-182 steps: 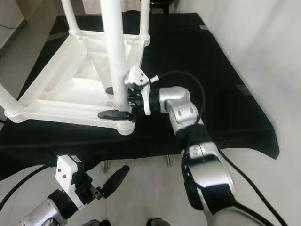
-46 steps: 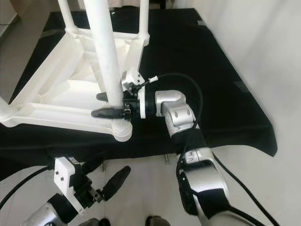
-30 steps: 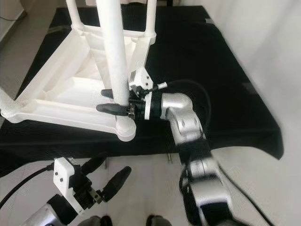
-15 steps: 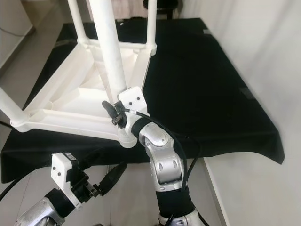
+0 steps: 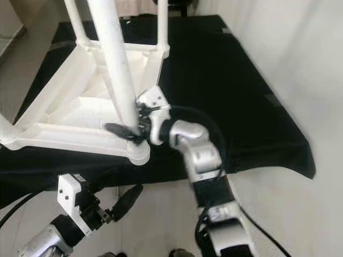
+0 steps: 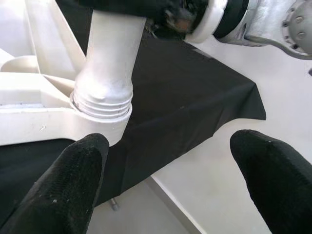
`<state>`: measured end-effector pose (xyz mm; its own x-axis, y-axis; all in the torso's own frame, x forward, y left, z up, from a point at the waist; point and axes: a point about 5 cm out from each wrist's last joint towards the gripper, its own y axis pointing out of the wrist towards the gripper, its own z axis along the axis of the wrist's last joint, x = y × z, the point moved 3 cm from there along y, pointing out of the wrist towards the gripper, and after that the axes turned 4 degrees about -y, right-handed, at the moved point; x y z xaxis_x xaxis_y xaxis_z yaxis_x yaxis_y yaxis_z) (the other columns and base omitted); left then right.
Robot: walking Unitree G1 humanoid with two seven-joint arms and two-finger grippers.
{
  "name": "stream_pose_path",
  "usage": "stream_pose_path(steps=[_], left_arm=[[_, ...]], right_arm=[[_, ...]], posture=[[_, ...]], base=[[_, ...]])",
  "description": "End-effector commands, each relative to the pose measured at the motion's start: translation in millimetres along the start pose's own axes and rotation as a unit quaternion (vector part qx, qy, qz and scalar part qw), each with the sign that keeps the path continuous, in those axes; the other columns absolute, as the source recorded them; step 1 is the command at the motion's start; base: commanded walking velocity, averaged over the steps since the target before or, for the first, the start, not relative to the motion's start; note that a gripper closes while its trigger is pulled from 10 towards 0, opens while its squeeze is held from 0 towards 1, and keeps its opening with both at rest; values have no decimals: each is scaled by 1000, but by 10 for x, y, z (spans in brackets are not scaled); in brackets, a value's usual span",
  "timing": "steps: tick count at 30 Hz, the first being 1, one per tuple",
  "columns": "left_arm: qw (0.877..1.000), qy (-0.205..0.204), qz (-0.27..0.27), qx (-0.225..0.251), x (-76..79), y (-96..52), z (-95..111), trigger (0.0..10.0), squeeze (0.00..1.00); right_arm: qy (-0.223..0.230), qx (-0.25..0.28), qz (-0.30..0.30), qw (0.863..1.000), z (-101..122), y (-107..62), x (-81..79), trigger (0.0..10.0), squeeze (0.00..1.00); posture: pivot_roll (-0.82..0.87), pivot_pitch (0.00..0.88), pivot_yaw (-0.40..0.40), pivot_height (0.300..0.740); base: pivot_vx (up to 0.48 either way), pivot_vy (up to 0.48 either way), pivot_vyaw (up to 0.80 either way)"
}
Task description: Building children table
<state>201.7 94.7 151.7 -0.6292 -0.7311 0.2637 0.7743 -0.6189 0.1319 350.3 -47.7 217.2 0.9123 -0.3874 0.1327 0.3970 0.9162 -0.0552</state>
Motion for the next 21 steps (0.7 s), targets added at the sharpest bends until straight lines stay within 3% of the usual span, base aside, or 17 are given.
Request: stream_pose_path(steps=[1,5,7,8,10,11,21], left_arm=[[1000,1,6,-4,13,-21,-24,10000,0],[1000,13,14,-12,20,-56,-39,10000,0],[997,57,48,-22,4,-144,-46,10000,0],[995,73,63,-24,-5,-176,-42,10000,0],[993,90,77,-23,-8,-210,-30,10000,0],[990,106,91,-18,4,-244,-10,10000,0],[987,129,99,-19,184,-376,-17,10000,0]], right_arm=[[3,17,36,999,40,8,28,10000,0],[-3,19,65,998,69,1,71,10000,0],[-16,12,92,996,86,13,98,10000,0],[-17,11,99,995,94,19,116,8941,0],[-17,10,104,994,104,20,138,8941,0],[-18,7,108,994,107,8,179,0,0],[-20,-4,123,992,71,-185,319,0,0]], posture=[[61,183,-50,740],[71,185,-42,740],[76,187,-32,740],[76,187,-32,740],[83,188,-31,740],[85,188,-31,740],[66,170,-22,740]], base=[[0,0,0],[0,0,0],[0,0,0],[0,0,0],[0,0,0],[0,0,0],[0,0,0]])
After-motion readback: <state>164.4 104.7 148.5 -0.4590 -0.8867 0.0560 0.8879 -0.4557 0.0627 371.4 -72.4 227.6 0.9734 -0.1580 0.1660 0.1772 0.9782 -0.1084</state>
